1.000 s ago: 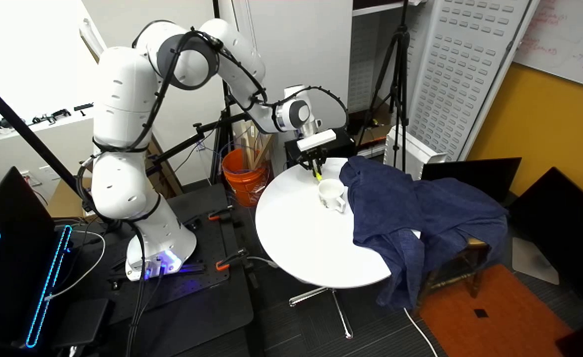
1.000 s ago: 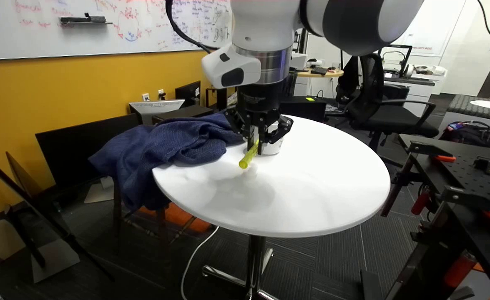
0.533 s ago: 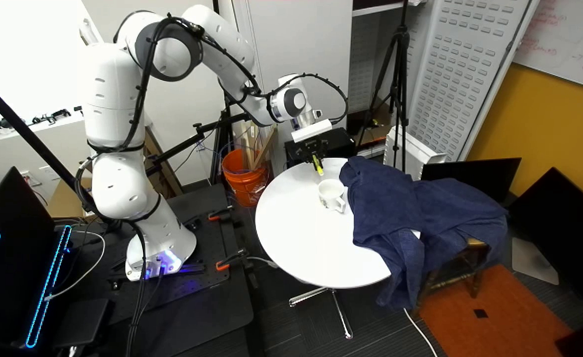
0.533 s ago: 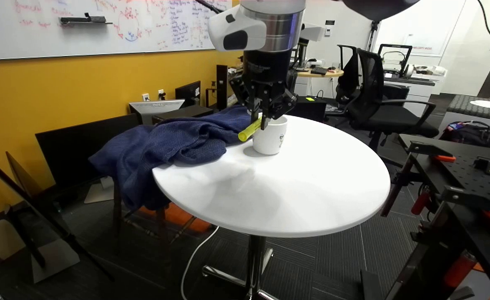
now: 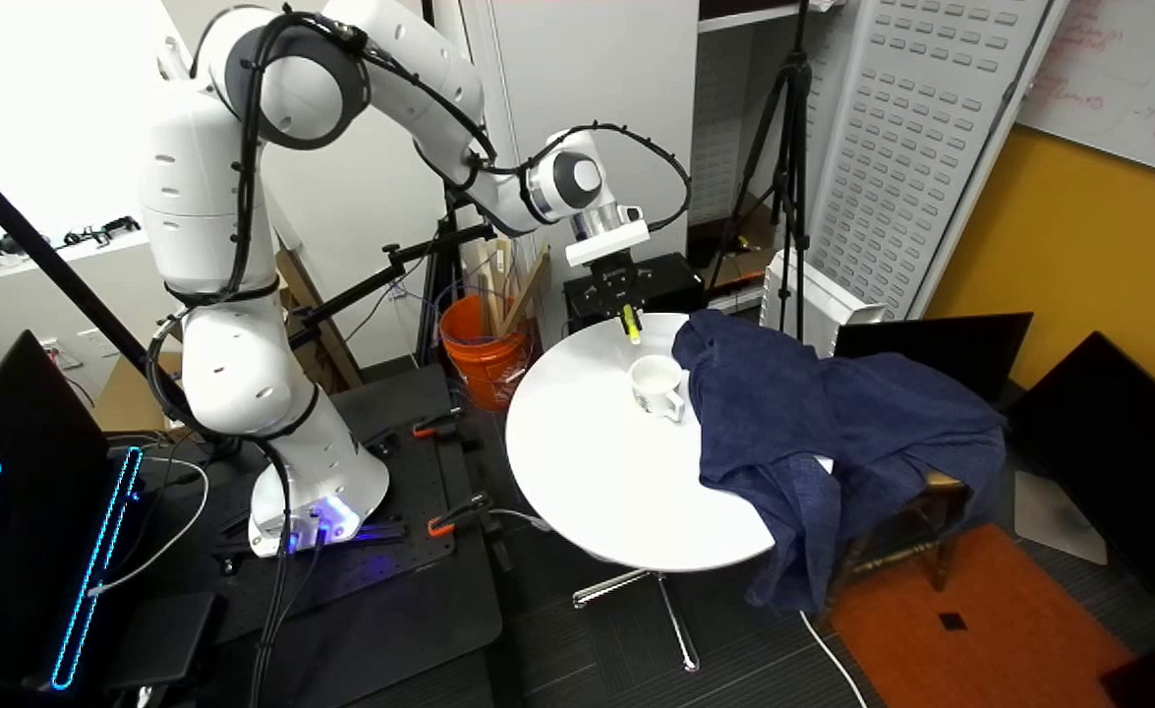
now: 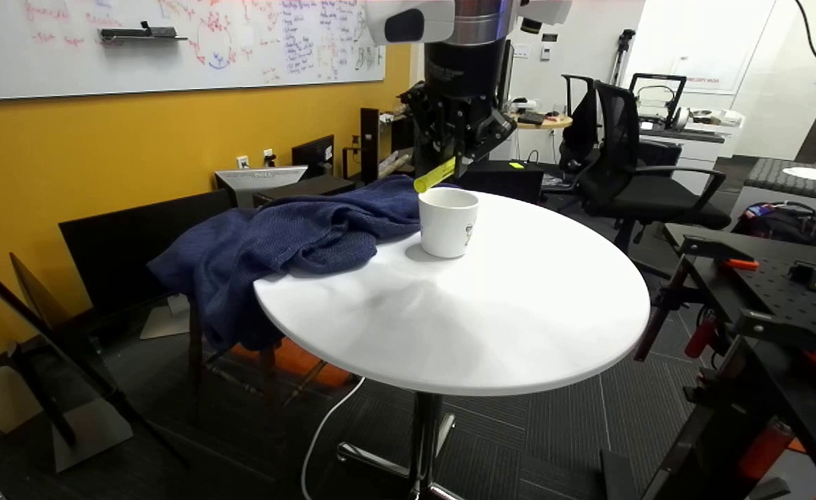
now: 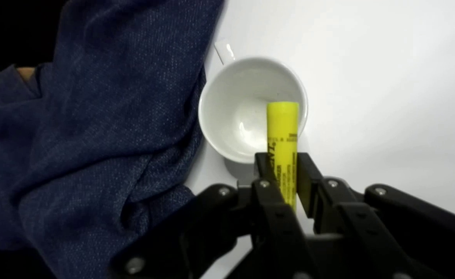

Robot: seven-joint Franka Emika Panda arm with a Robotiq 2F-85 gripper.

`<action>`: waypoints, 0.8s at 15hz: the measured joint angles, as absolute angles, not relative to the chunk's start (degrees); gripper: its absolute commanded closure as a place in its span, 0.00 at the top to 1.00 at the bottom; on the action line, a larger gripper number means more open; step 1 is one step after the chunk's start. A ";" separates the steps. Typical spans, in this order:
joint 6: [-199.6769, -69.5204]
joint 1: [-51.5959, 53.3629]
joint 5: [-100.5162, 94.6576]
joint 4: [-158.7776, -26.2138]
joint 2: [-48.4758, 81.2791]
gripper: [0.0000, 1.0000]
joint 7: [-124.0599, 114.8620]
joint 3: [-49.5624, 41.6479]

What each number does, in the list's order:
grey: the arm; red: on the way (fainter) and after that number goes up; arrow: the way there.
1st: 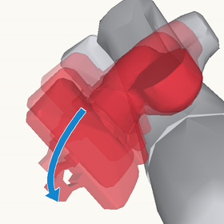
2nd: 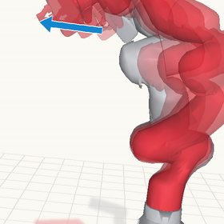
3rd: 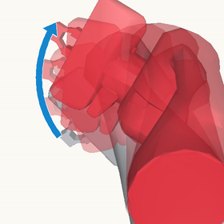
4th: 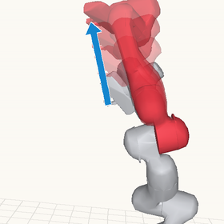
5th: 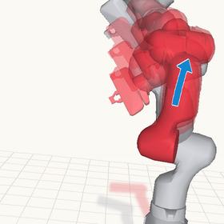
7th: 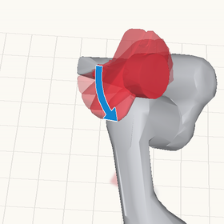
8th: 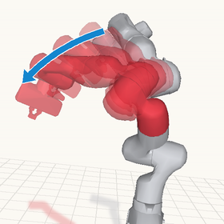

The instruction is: Move the mug closer to the yellow marker then put it in the mug

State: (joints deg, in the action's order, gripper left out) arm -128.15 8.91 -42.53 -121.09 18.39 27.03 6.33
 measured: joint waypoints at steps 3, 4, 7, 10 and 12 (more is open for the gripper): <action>-124.77 8.71 -42.56 -121.05 17.54 0.05 25.30 6.09; -123.71 8.64 -42.57 -120.97 17.47 0.05 24.72 5.93; -120.51 8.50 -43.08 -120.53 17.52 0.05 23.18 5.31; -117.17 8.41 -44.37 -119.56 18.02 0.05 21.83 4.55; -114.97 8.15 -45.28 -118.51 18.79 0.05 21.09 4.41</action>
